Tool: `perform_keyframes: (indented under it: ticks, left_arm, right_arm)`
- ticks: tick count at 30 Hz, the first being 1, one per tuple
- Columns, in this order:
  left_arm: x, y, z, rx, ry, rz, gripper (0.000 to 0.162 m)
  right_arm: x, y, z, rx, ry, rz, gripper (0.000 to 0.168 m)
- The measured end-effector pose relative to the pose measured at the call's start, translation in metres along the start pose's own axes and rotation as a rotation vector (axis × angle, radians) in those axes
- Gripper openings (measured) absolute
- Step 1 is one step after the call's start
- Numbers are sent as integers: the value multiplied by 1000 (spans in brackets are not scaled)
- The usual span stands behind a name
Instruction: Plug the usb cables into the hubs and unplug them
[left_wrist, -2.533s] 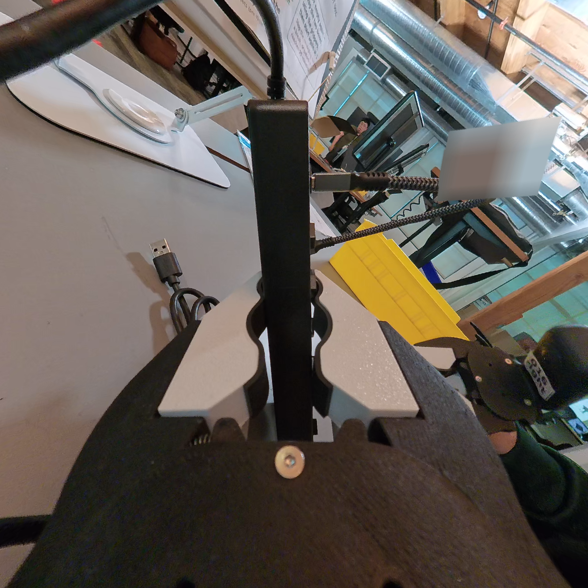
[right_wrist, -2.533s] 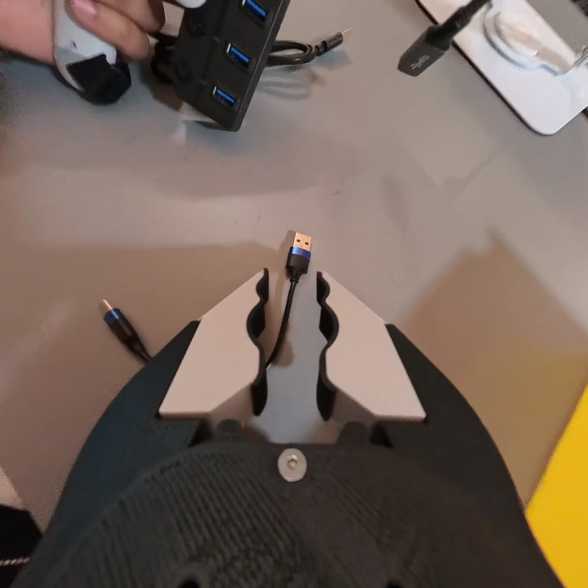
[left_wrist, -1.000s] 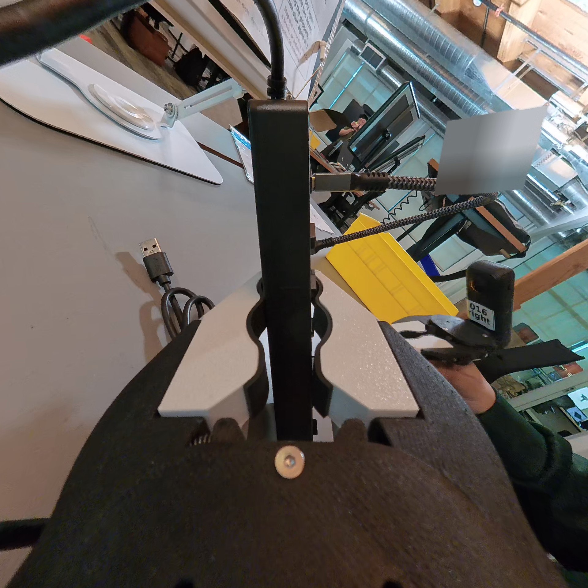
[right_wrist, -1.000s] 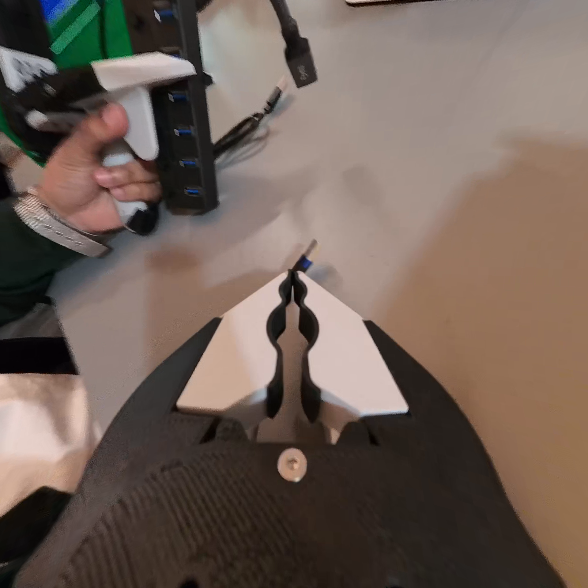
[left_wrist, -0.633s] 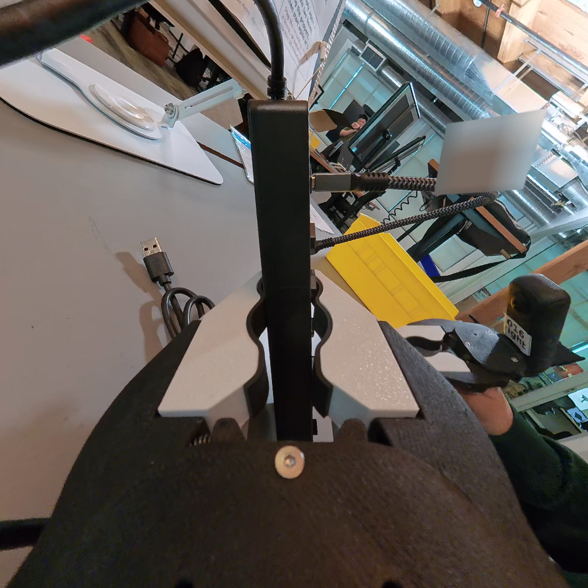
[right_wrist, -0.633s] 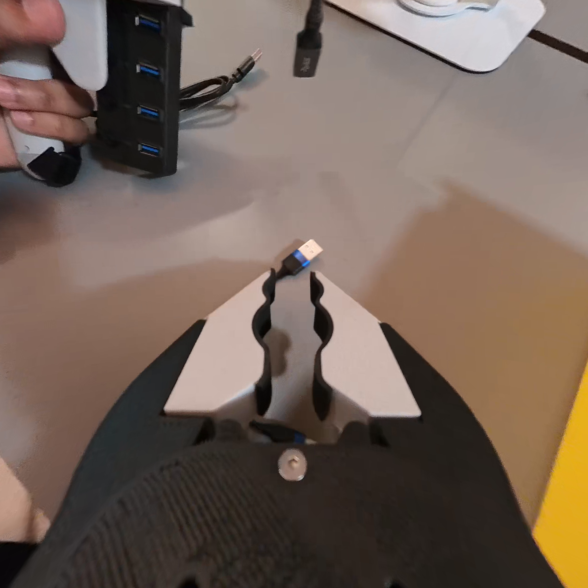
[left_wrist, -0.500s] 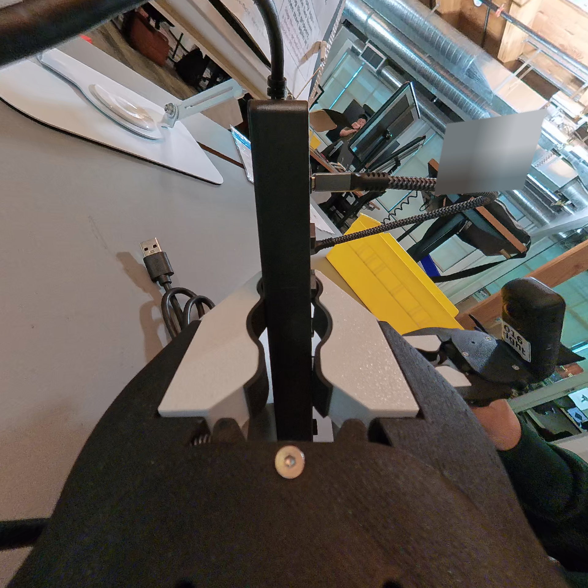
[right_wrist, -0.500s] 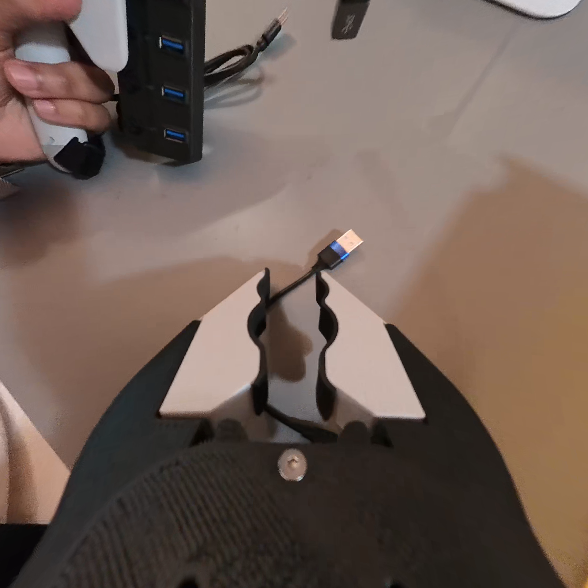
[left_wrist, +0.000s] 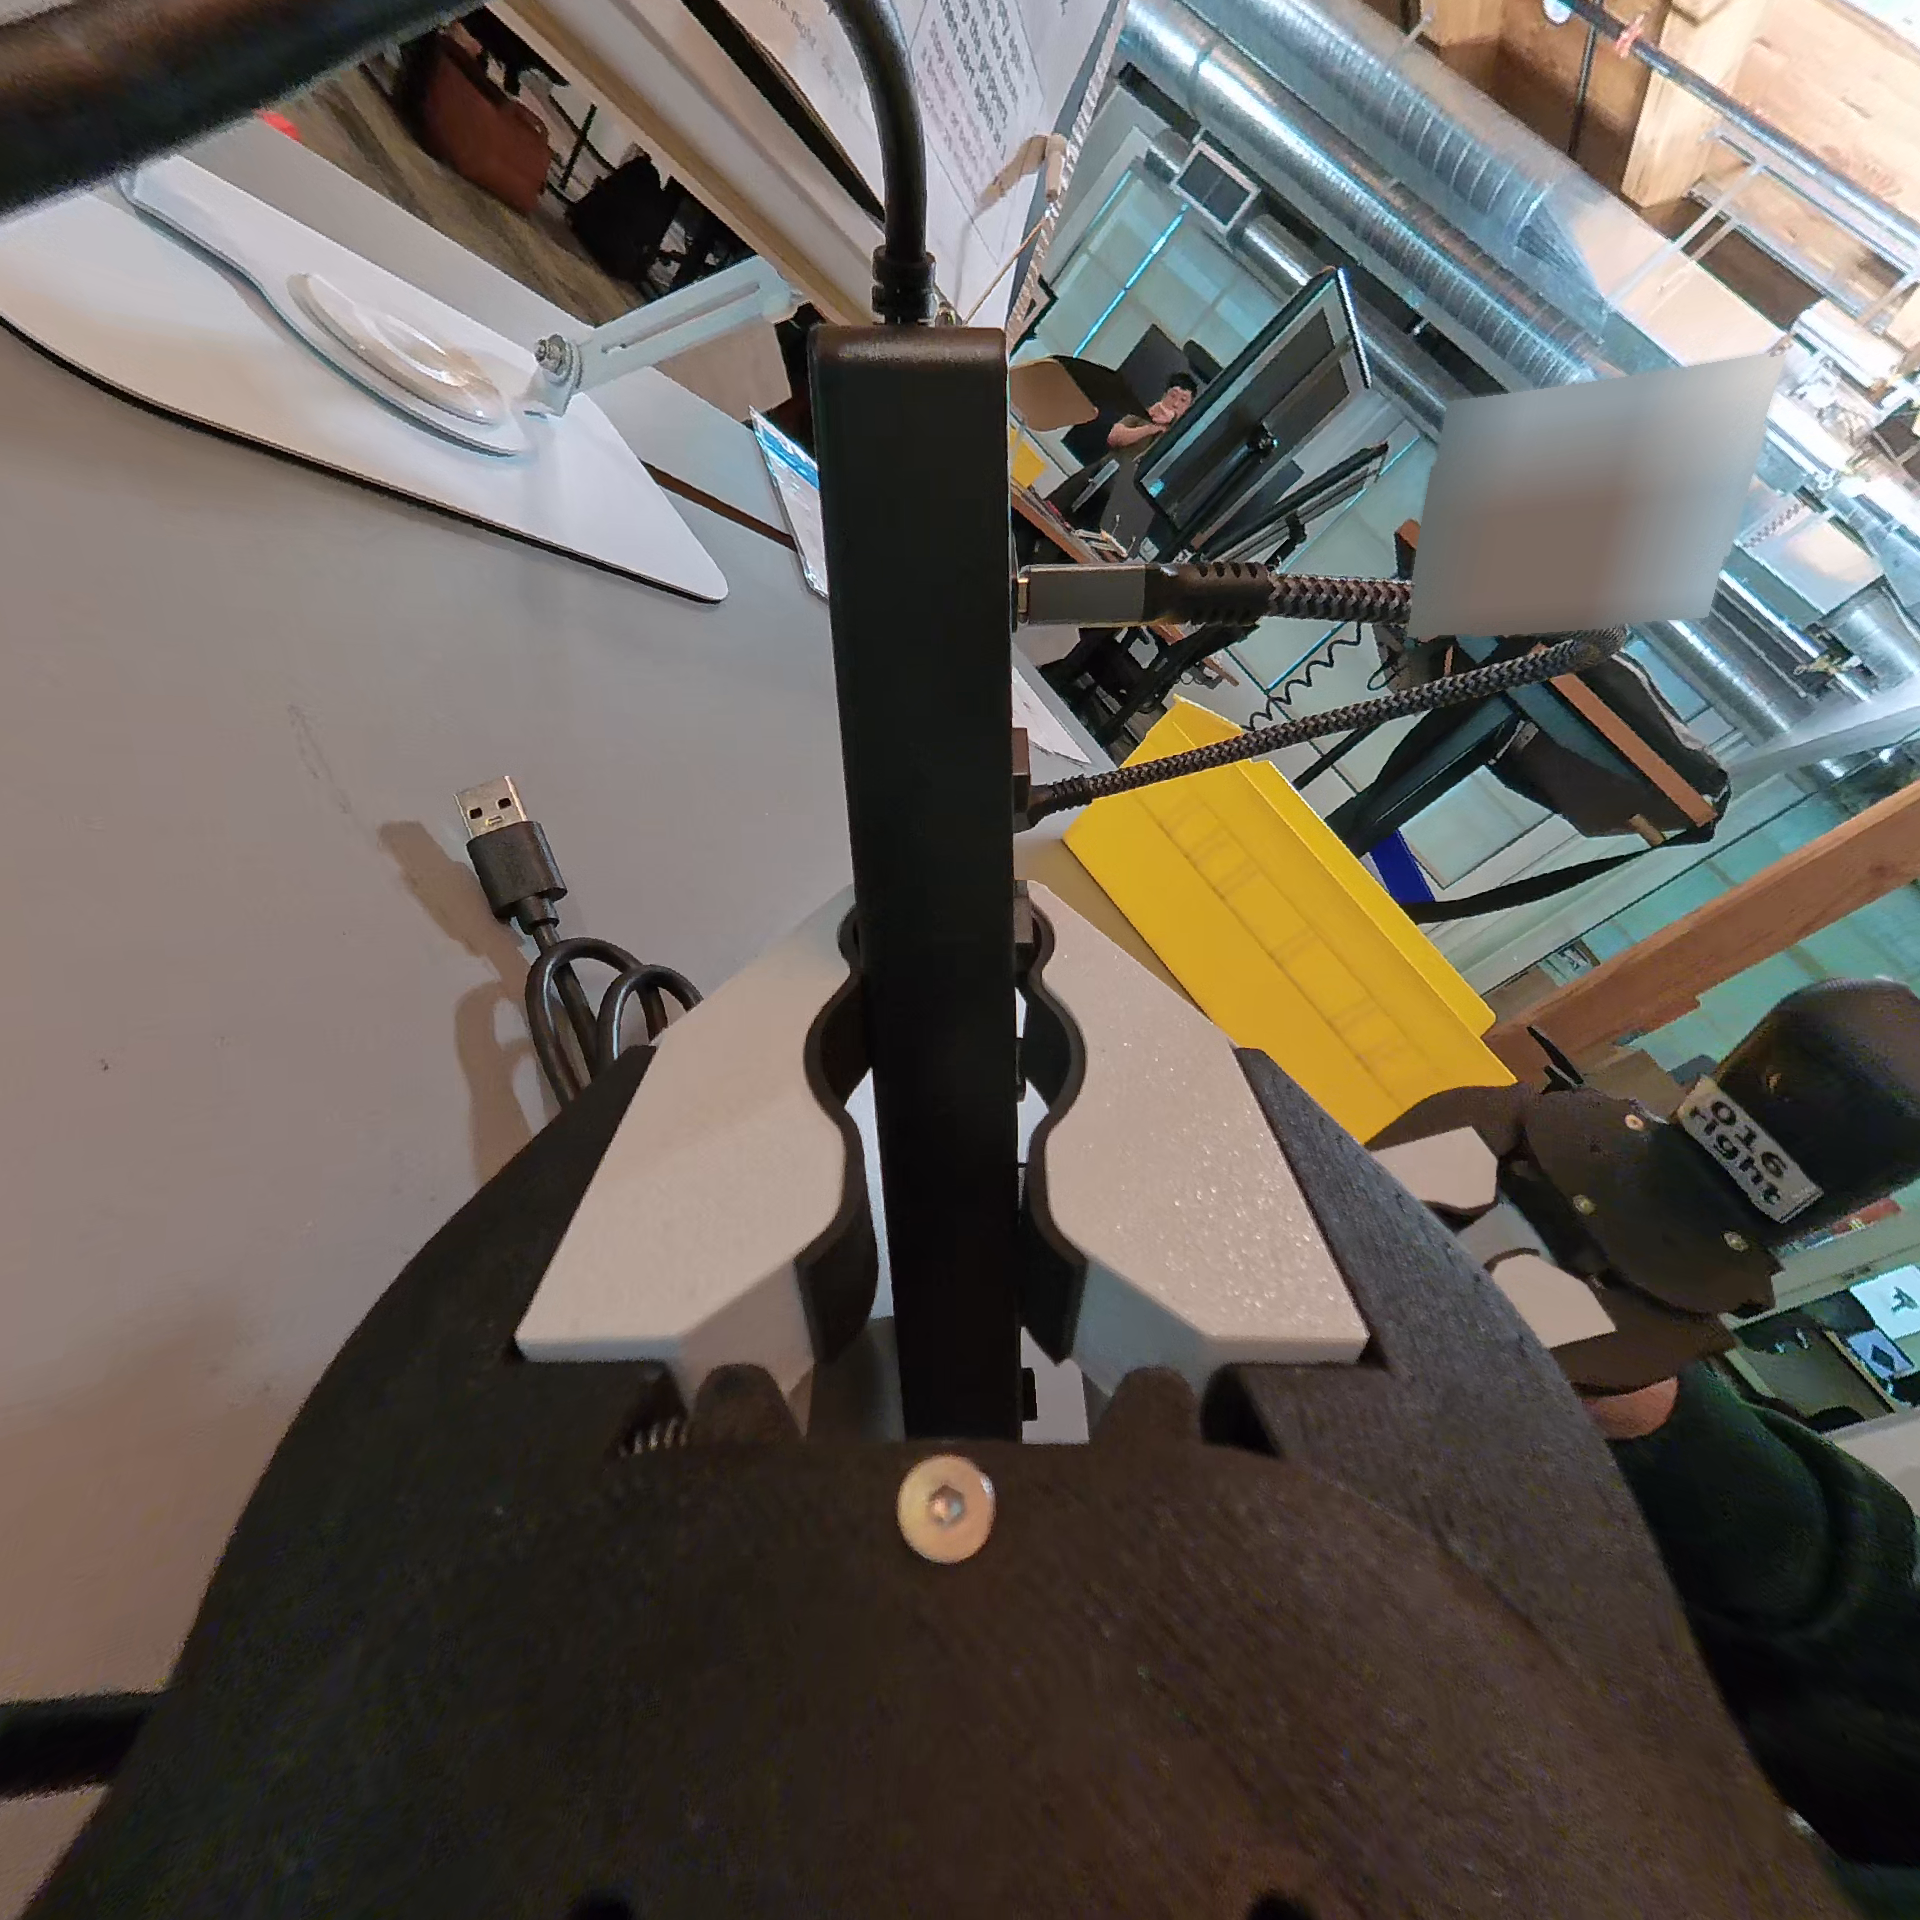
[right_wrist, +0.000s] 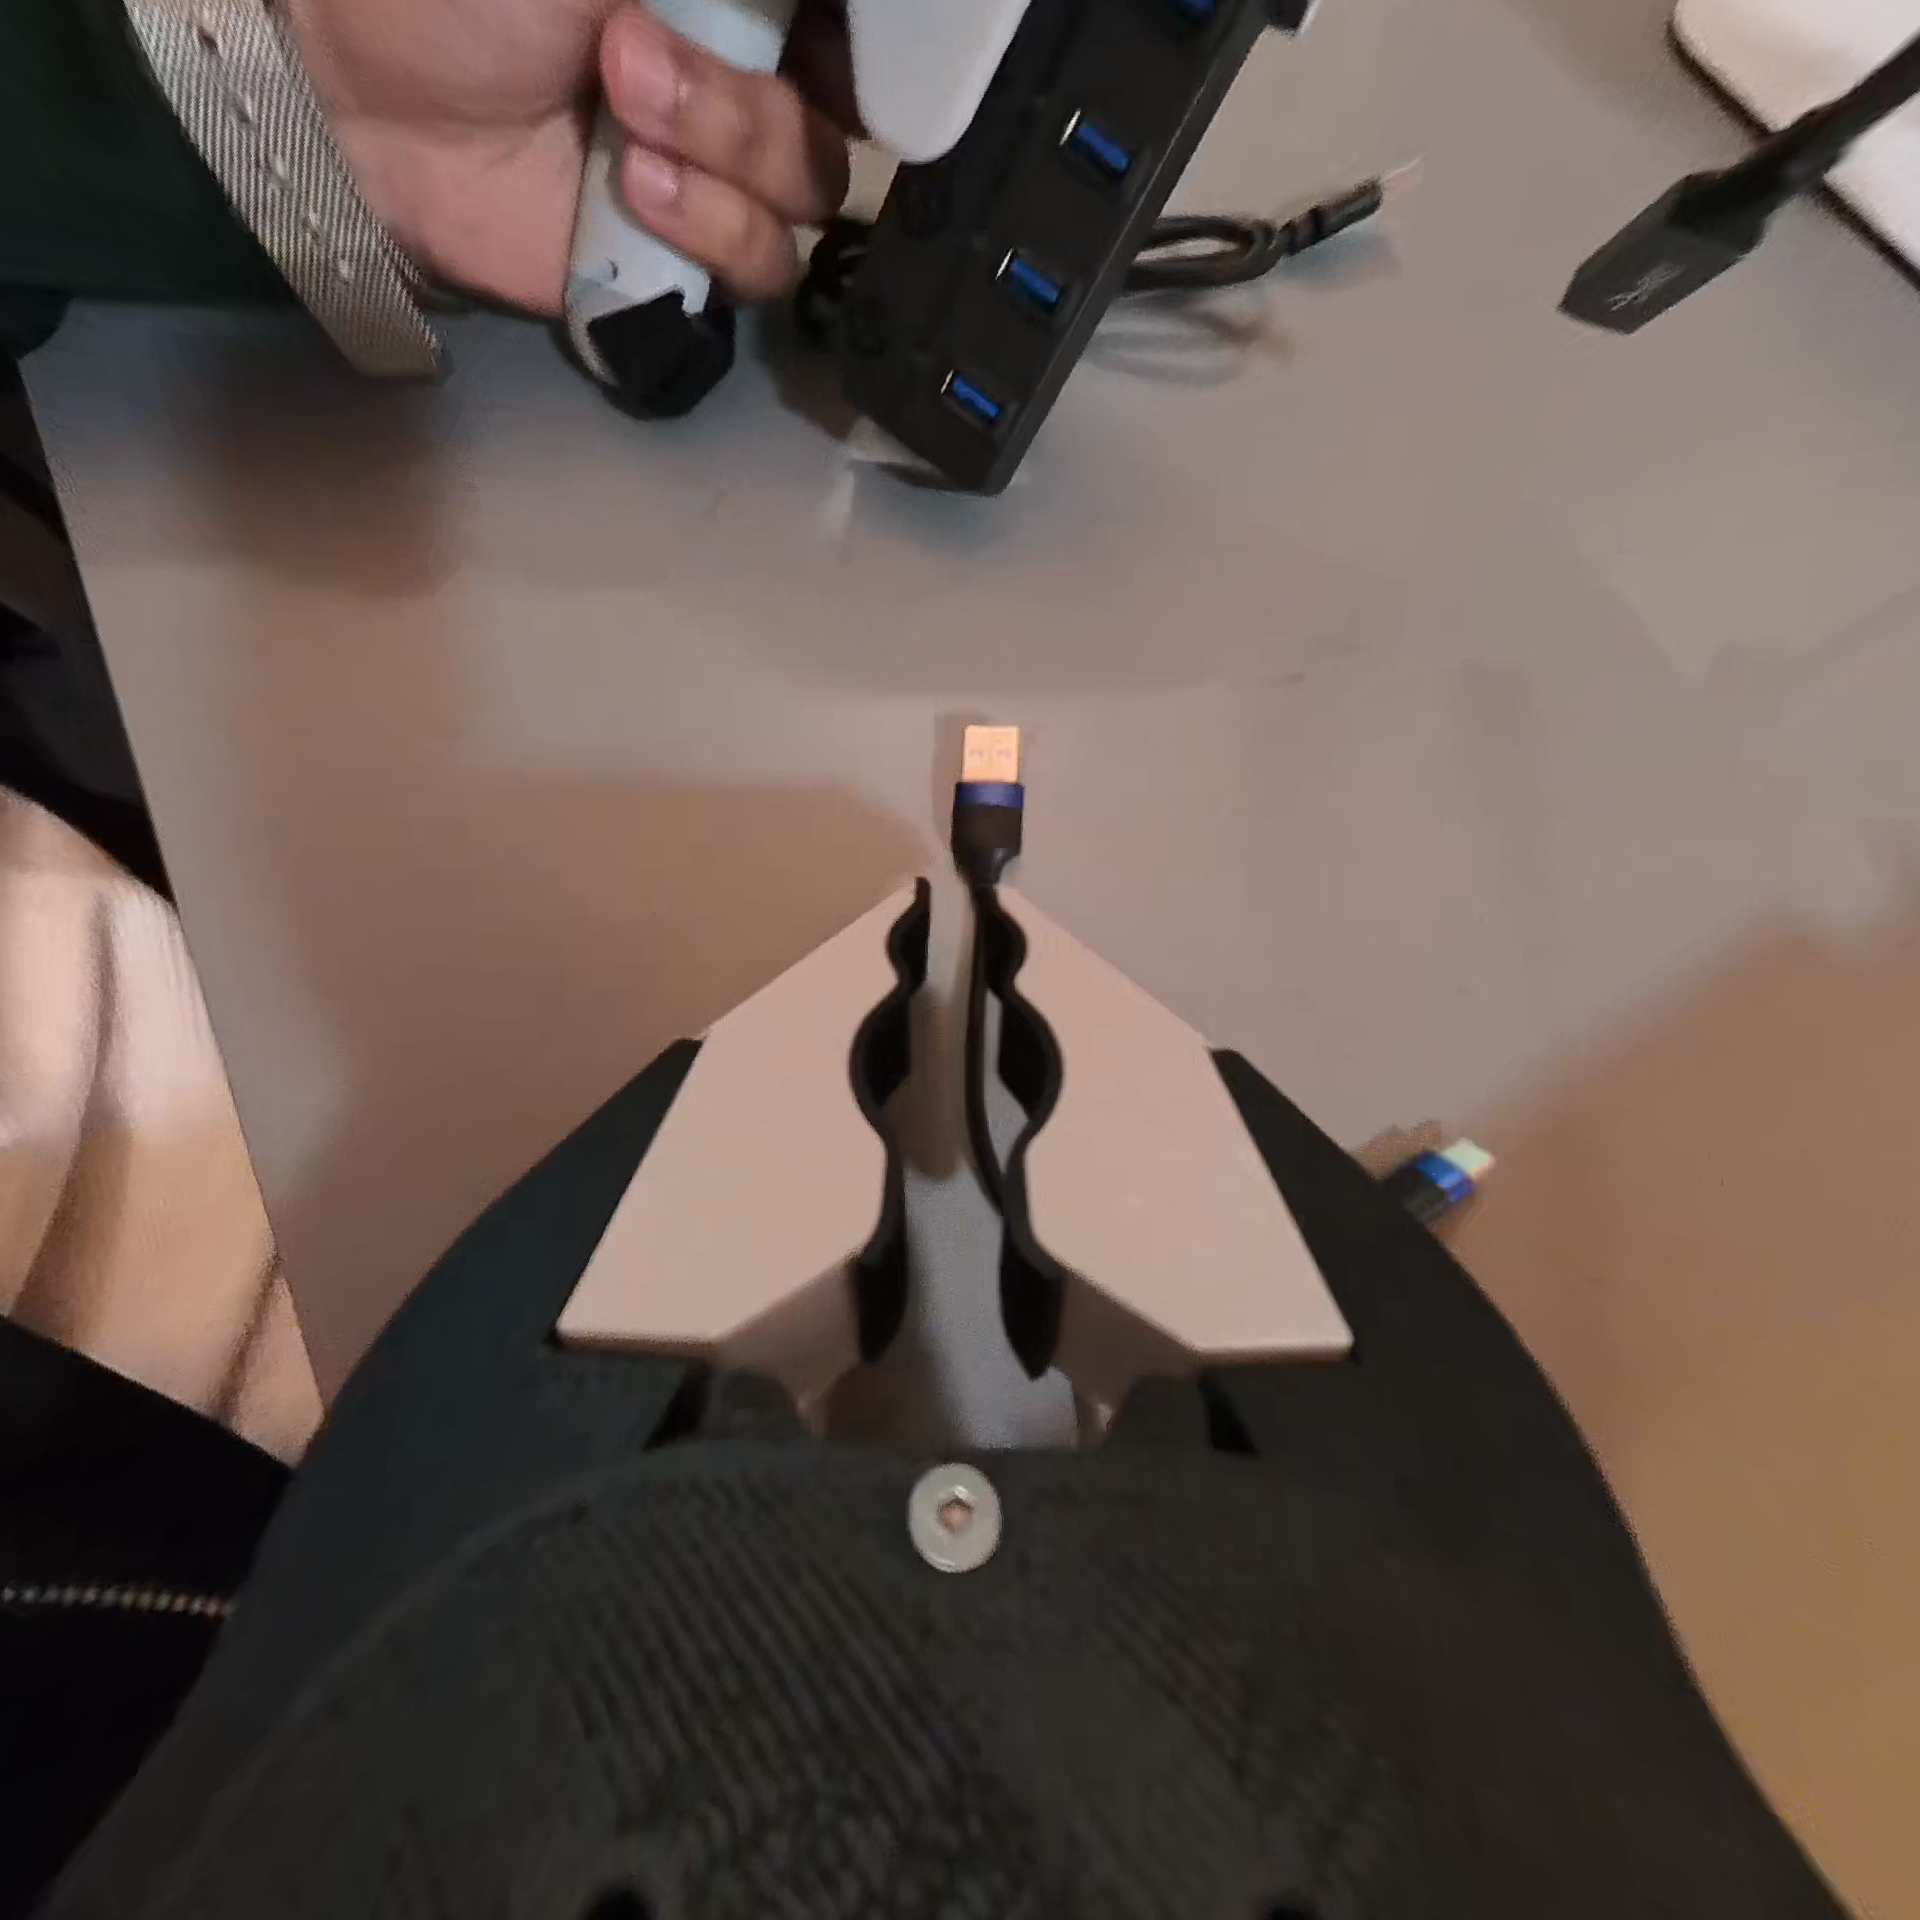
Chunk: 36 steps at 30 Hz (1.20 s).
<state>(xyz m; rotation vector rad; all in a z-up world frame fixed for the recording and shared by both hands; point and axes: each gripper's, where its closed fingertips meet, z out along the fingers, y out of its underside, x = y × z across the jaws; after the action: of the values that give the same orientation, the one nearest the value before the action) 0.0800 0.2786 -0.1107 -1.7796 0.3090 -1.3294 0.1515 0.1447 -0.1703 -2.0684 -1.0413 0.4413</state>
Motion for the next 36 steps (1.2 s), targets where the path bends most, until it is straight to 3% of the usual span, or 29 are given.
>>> perform_keyframes:
  ticks: [1, 3, 6, 10, 13, 16, 22, 27, 32, 36]
  left_arm:
    - [0, 0, 0, 0, 0, 0, 21]
    - [0, 0, 0, 1, 0, 0, 21]
    - [0, 0, 0, 1, -1, 0, 21]
    - [0, 0, 0, 0, -1, 1, 21]
    - [1, 0, 0, 1, -1, 4, 21]
    - [4, 0, 0, 1, -1, 36, 21]
    - [29, 13, 7, -47, -80, 370, 23]
    - [59, 37, 15, -85, -127, 723, 20]
    - [73, 46, 18, -59, -187, 909, 21]
    - [78, 52, 19, -62, -203, 955, 21]
  right_arm:
    - [0, -4, 0, 22, 3, 22, 16]
    - [2, -11, 2, 54, 27, 45, 27]
    - [2, -7, 11, 24, 50, 20, 29]
    - [8, 2, 20, -25, 94, 10, 25]
    - [6, 1, 21, -17, 50, 78, 14]
    - [15, -17, 6, 81, 77, 101, 13]
    - [27, -57, -45, 330, 107, 168, 13]
    - [23, -53, -49, 345, 26, 291, 13]
    - [19, -52, -48, 331, 1, 347, 13]
    - [16, -57, -47, 338, 14, 391, 13]
